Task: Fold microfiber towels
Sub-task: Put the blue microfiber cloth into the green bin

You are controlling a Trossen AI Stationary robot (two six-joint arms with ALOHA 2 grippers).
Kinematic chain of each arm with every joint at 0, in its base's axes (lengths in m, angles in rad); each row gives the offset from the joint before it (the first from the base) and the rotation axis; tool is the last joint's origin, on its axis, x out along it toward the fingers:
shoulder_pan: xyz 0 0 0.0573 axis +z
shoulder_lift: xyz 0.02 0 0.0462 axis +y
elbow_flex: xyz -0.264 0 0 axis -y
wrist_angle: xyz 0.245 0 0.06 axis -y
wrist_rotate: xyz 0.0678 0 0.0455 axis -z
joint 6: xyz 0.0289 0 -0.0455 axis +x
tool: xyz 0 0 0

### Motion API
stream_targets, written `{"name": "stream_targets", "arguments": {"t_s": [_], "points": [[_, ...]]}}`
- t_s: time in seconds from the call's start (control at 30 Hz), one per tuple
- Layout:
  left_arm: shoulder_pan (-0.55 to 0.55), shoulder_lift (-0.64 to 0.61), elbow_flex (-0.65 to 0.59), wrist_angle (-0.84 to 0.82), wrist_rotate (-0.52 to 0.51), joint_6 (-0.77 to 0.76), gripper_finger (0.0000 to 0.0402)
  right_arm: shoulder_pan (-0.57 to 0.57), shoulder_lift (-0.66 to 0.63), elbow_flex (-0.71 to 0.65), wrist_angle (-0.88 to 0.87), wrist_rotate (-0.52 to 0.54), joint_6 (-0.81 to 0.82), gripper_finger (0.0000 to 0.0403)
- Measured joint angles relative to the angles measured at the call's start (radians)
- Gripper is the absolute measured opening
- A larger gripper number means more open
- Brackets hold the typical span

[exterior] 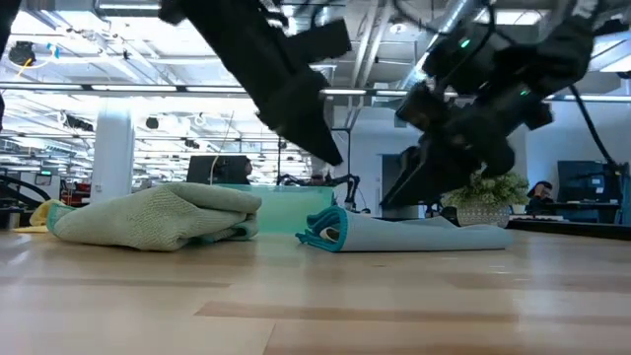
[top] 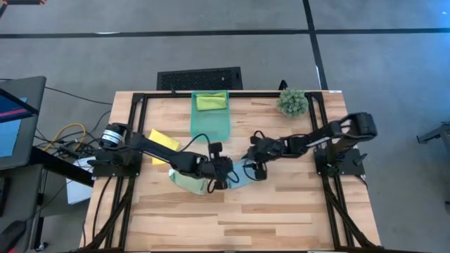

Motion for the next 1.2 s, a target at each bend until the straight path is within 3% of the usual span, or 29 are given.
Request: {"name": "stream_targets", "arguments": {"t_s": [0.13, 0.3, 0.43, 0.67, 0.77, 0.93, 1.2], "points": [[-0.027, -0.054, 0.0, -0.11, -0.074, -0.048, 0.0, -0.037, 0.103, 0.055, 0.002, -0.007, -0.047, 0.0242], [-0.085, -0.105, 0.0, -0.275, -0.195, -0.141, 0.0, -0.047, 0.177, 0.091, 0.009, -0.028, -0.079, 0.0235], [-0.135, -0.135, 0.0, -0.394, -0.294, -0.243, 0.0, -0.045, 0.202, 0.098, 0.002, -0.062, -0.097, 0.0179], [-0.212, -0.174, 0.0, -0.613, -0.457, -0.452, 0.0, -0.045, 0.198, 0.1, -0.046, -0.08, -0.112, 0.0042], [-0.233, -0.18, 0.0, -0.686, -0.503, -0.522, 0.0, -0.043, 0.178, 0.097, -0.066, -0.072, -0.111, 0.0014], [-0.256, -0.191, 0.0, -0.819, -0.535, -0.674, 0.0, -0.021, 0.056, 0.081, -0.175, -0.017, -0.045, 0.0031], [-0.343, -0.208, 0.0, -0.989, -0.573, -0.925, 0.0, 0.027, -0.15, 0.129, -0.296, 0.055, -0.048, 0.0017]]}}
